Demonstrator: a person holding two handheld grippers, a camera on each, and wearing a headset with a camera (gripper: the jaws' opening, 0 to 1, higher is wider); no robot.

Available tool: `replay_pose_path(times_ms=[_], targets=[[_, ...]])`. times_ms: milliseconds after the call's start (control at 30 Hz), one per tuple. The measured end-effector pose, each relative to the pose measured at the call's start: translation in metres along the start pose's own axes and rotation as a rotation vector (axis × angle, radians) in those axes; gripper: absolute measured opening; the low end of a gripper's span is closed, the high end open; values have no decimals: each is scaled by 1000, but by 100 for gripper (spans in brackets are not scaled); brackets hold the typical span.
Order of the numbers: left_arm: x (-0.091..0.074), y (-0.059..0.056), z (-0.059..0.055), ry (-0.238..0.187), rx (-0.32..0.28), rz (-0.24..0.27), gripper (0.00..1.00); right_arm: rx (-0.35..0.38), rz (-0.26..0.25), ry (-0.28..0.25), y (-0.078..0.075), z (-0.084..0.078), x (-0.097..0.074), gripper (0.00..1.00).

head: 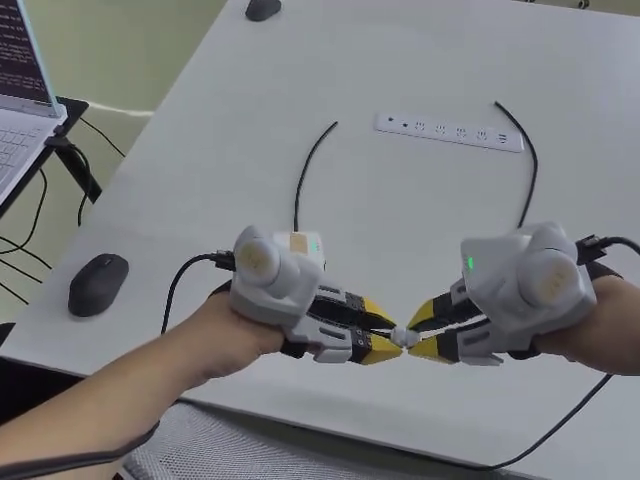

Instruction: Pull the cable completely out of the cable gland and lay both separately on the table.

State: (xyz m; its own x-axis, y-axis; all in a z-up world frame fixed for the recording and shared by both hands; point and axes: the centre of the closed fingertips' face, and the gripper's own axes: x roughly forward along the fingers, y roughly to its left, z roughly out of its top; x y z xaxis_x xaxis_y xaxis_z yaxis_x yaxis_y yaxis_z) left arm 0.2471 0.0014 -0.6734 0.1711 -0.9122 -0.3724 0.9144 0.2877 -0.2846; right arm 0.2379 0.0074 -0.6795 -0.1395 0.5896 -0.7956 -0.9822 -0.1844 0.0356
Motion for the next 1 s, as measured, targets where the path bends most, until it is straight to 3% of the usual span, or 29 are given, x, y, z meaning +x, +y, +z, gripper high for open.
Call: replay_pose_path(times_ms=[133, 433, 633, 867, 933, 1000], targets=[[1, -2, 4, -9, 38, -2, 16, -5, -1, -15, 0, 1, 0, 6], [1, -3, 6, -14, 11, 5, 15, 3, -7, -39, 0, 1, -4, 6], [1, -2, 4, 13, -15, 10, 15, 11, -12, -53, 1, 1, -2, 7], [-1, -3, 7, 21, -1, 23, 15, 31, -18, -83, 1, 4, -4, 7], [-3, -4, 8, 25, -1, 22, 15, 60, -14, -108, 1, 5, -5, 8], [-5, -4, 10, 20, -10, 21, 14, 152, -3, -162, 0, 8, -8, 8]])
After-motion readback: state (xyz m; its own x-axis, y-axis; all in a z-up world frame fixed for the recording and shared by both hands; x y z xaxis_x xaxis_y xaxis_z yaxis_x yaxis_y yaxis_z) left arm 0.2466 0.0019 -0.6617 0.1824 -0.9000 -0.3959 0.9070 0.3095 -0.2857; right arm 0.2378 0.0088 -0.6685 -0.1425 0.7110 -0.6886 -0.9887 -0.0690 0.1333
